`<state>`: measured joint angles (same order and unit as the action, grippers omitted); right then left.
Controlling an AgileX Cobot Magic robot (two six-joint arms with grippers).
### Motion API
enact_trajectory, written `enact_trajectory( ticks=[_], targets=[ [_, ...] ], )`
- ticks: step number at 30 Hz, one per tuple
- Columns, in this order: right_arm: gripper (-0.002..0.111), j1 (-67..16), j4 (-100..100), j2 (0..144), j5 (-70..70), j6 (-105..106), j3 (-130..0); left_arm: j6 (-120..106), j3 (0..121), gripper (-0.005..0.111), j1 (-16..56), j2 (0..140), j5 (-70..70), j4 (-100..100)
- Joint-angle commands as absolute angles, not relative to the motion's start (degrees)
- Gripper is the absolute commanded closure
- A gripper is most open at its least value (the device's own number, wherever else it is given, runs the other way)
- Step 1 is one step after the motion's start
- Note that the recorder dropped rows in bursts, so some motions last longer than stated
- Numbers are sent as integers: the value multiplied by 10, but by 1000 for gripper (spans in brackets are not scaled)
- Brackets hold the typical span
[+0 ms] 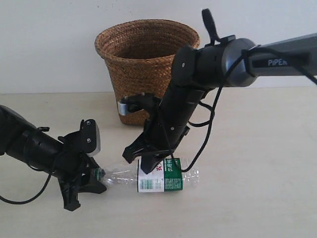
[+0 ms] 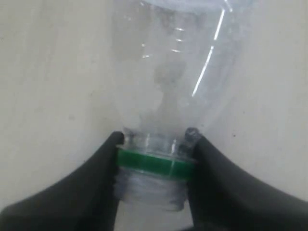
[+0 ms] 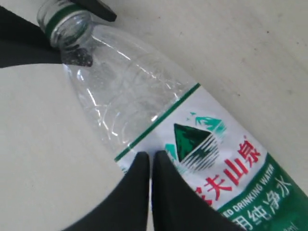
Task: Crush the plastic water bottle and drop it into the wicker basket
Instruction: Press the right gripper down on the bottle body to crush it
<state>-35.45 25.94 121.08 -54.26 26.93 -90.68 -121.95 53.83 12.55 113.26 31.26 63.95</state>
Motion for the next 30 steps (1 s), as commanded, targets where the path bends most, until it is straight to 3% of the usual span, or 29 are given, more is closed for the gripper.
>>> enact_trajectory(
  ticks=[1,13,20,30],
  targets=[
    [108,-373,237,1243,-510,276,-904,-1222,539,103,126,1134,312,647],
    [108,-378,159,1339,-496,226,-904,-1222,539,103,126,1134,312,647],
    [108,-378,159,1387,-587,217,-950,-1222,539,103,126,1134,312,647],
    [108,-378,159,1287,-573,222,-951,-1222,539,103,126,1134,312,647]
  ],
)
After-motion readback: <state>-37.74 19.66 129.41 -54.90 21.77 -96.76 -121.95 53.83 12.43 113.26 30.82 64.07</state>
